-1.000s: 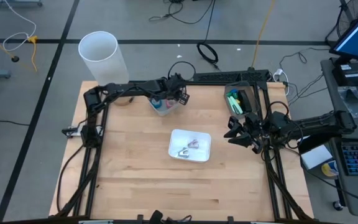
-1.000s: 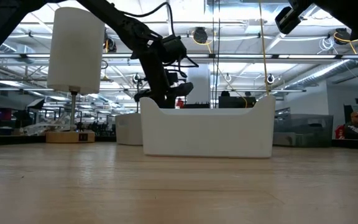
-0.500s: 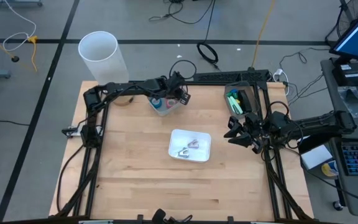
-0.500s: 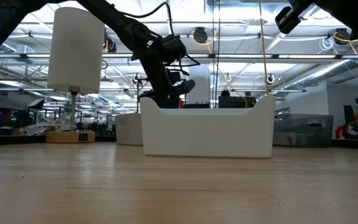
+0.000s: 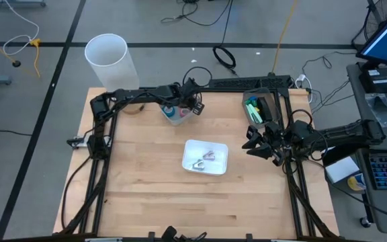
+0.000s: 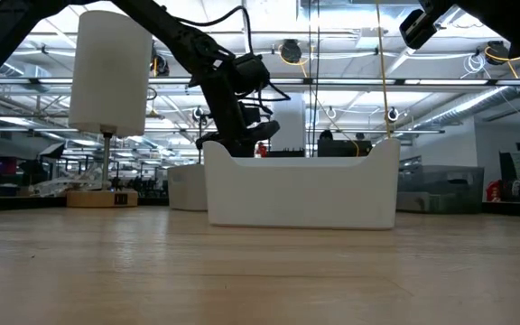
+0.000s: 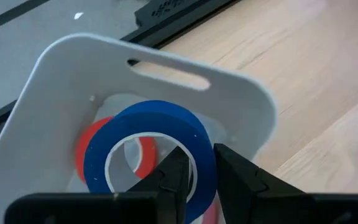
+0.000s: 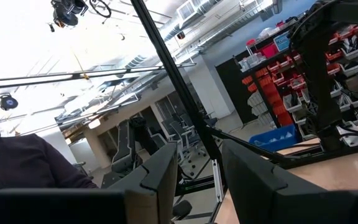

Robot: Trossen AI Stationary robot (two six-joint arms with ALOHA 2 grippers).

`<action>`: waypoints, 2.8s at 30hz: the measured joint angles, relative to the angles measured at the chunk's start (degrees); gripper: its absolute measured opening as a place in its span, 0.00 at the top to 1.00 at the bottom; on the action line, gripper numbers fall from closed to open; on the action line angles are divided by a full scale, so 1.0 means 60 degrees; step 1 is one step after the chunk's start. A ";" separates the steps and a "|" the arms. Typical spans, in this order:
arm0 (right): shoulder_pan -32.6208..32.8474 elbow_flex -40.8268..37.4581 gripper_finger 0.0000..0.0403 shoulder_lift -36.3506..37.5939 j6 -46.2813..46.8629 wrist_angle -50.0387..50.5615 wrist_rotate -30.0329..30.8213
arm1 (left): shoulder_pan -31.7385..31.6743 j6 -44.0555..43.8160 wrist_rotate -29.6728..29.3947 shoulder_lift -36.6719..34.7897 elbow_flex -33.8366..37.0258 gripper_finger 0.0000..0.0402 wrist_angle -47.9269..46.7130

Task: Pick and place Stapler, Stapler remover, tape
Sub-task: Put the dark blue tape into the gray bin, then return to Home Position

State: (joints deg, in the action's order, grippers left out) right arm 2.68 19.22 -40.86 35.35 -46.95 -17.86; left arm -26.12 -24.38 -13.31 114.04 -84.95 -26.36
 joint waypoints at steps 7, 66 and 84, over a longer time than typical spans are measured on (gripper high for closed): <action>0.0000 0.0000 0.69 0.0000 -0.0033 0.0002 -0.0002 | -0.0002 -0.0029 0.0145 0.0243 0.0004 0.82 -0.0055; -0.0289 0.0003 0.69 0.1483 -0.1093 0.3515 -0.1768 | 0.5368 0.0429 0.0461 -1.1278 0.6131 0.38 0.1189; -0.1126 -0.0004 0.69 0.4106 -0.1141 0.7338 -0.1619 | 0.6793 0.0003 -0.0117 -1.5939 1.0632 0.38 0.3481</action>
State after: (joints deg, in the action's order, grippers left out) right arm -4.08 19.20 -16.22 28.50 -2.92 -27.57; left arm 14.64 -24.37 -14.01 18.41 -21.16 -5.47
